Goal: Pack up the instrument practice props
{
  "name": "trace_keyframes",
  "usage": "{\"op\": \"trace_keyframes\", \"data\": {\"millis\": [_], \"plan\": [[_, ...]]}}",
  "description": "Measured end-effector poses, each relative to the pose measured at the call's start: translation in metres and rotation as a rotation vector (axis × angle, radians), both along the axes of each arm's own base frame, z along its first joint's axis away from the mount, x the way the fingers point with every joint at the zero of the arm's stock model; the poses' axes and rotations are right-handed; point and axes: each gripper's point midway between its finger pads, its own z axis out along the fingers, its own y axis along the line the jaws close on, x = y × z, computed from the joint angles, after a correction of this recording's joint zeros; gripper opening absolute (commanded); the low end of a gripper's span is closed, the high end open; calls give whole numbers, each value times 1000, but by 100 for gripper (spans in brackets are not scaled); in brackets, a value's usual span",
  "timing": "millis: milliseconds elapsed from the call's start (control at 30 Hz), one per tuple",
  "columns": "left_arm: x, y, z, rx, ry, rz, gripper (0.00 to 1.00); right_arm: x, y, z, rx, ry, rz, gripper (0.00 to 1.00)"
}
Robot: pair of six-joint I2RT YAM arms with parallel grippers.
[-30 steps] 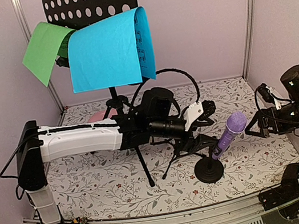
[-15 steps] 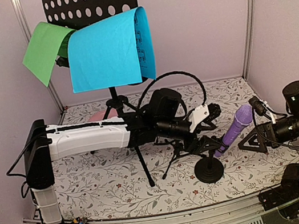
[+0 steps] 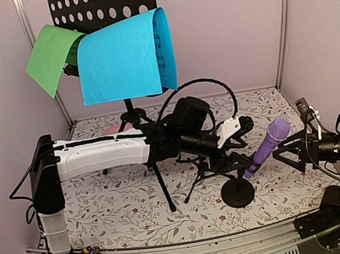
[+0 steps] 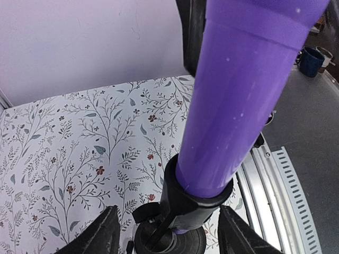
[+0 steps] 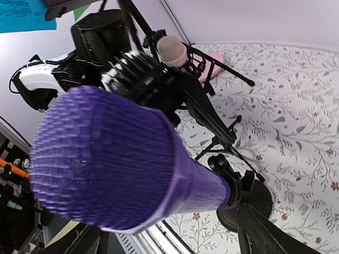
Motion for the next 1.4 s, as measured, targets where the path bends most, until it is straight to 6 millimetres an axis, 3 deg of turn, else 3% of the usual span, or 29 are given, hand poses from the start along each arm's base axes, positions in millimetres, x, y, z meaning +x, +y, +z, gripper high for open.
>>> {"op": "trace_keyframes", "data": {"millis": [100,400,667,867,1233,1400], "plan": [[0,-2,-3,8,4,-4,63,-3,3,9,23,-47,31,81],[2,-2,-20,52,28,-18,61,7,18,0,-5,-64,66,78],[3,0,-18,51,28,-30,46,14,23,10,11,-132,63,76],[3,1,-18,59,21,-38,43,17,23,8,1,-154,52,75],[6,3,-19,71,23,-26,38,26,26,8,-15,-221,40,62],[9,3,-20,76,27,-14,35,33,28,7,-16,-266,24,48]]}}
